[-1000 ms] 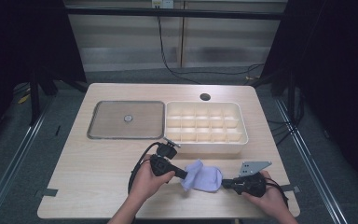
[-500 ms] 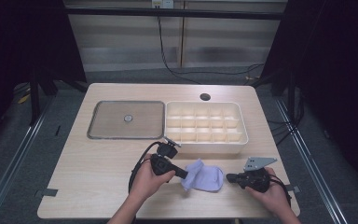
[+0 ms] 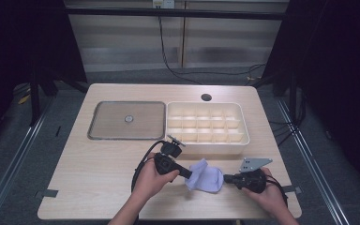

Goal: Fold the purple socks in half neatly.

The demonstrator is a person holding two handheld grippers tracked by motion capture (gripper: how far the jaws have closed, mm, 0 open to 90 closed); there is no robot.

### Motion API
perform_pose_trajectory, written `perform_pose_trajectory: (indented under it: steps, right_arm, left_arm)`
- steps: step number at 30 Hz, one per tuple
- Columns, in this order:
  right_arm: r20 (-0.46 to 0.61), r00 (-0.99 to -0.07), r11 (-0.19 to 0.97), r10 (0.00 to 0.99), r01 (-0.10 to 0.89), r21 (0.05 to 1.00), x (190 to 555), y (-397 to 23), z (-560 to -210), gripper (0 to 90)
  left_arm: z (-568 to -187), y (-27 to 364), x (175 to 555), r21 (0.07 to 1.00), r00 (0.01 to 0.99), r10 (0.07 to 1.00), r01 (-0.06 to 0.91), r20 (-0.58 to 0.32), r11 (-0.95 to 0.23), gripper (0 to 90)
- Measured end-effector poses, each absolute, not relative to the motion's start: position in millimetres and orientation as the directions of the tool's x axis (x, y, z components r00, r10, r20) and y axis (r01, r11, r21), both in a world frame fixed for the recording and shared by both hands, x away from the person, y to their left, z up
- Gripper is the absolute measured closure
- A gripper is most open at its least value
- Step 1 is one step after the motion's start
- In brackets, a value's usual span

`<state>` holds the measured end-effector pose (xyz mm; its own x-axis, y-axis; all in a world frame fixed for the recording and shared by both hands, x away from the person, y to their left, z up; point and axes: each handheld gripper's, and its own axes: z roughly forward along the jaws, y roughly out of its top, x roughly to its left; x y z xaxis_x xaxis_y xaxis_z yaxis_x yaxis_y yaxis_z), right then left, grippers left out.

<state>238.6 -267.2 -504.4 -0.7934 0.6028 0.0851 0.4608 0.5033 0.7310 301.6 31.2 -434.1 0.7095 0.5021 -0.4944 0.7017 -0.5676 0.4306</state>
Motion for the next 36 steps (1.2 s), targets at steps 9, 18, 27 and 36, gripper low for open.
perform_pose_trajectory:
  steps: [9, 18, 27, 36]
  right_arm:
    - [0.094, -0.799, 0.502, 0.594, 0.459, 0.733, 238, -265, -505, 90.0]
    - [0.096, -0.799, 0.503, 0.593, 0.462, 0.730, 237, -264, -504, 90.0]
    - [0.094, -0.806, 0.507, 0.584, 0.452, 0.734, 238, -262, -505, 89.9]
    - [0.093, -0.807, 0.506, 0.584, 0.451, 0.735, 238, -262, -505, 89.6]
  left_arm:
    - [-435, 20, 302, 0.422, 0.714, 0.503, 0.697, -0.487, -0.580, 83.5]
    - [-437, 15, 302, 0.418, 0.710, 0.505, 0.700, -0.491, -0.579, 83.5]
    - [-440, 5, 304, 0.403, 0.698, 0.518, 0.712, -0.494, -0.575, 83.4]
    - [-446, -6, 304, 0.398, 0.692, 0.530, 0.719, -0.491, -0.570, 83.4]
